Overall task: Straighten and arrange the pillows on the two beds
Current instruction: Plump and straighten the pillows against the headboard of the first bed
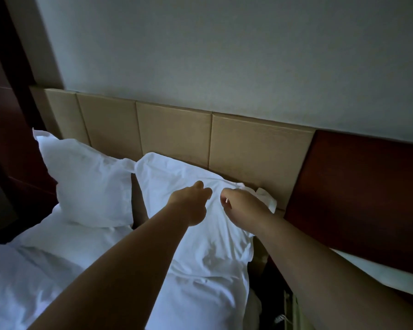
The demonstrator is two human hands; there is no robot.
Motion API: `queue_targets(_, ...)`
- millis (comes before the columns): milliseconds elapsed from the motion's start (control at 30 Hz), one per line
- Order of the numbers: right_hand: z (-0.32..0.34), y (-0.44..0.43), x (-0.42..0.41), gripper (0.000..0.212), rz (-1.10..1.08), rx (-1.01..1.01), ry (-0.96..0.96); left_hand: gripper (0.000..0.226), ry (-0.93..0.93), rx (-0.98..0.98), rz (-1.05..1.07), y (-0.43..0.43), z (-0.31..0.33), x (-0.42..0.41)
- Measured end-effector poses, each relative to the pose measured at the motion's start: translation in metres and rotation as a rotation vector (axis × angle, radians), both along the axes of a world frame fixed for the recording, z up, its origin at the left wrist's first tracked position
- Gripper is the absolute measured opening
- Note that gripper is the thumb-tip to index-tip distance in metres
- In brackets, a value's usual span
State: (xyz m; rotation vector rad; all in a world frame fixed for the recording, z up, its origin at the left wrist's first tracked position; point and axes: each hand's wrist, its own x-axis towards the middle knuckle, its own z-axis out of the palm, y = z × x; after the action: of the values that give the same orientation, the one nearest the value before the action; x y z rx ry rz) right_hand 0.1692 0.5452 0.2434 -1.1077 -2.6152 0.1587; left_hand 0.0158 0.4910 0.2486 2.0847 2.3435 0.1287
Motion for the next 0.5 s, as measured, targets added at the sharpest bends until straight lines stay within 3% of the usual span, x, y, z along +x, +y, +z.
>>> queue_targets(233,0.001,-0.005,0.04,0.021,-0.093,0.133,-0.21,0.036,0.056,-0.049,0.031,-0.028,0.002,0.025)
queue_targets(500,0.015,0.073,0.079,0.023,-0.118,0.05,-0.186,0.031,0.139,-0.025,0.167,0.04,0.012,0.063)
